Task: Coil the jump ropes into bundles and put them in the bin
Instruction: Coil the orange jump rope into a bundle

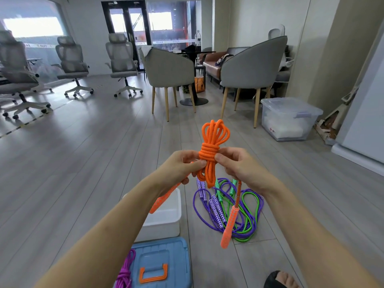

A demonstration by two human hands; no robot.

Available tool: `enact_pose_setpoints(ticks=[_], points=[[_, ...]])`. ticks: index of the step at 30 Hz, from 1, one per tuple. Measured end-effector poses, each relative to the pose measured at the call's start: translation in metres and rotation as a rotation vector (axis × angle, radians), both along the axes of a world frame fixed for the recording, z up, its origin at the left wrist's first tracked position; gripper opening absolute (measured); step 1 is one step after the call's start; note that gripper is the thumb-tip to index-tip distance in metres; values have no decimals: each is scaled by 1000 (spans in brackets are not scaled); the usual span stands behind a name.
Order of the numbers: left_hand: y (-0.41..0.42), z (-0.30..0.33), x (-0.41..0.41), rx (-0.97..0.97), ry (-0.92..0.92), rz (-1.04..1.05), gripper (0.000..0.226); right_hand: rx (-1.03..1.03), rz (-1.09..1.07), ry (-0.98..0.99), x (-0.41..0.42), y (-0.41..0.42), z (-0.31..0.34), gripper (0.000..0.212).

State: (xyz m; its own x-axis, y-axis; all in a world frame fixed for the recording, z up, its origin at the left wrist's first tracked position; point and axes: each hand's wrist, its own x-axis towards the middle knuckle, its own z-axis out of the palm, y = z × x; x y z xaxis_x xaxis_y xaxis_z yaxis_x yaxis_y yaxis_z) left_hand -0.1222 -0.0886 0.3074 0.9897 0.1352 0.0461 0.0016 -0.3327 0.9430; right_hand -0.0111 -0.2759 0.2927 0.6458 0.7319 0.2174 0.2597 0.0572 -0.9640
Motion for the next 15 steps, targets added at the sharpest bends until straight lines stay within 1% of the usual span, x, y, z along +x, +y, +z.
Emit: enact_pose_setpoints(ticks=[4,7,10,12,15], points=[[-6,-1,0,28,-21,12,25,-30,-84,-74,2,6,-1,16],[-9,-7,4,53,-50,66,21,-19,-103,-100,0,11,0,10],[-8,-13,3,-6,-33,53,13,-110,-126,-165,0,12,-1,15],[-8,-15,2,-39,-12,37,15,-165,-127,-200,2,11,-1,19],[-10,-17,1,-96,-5,23,18,-194,-72,-188,3,6,-3,24]])
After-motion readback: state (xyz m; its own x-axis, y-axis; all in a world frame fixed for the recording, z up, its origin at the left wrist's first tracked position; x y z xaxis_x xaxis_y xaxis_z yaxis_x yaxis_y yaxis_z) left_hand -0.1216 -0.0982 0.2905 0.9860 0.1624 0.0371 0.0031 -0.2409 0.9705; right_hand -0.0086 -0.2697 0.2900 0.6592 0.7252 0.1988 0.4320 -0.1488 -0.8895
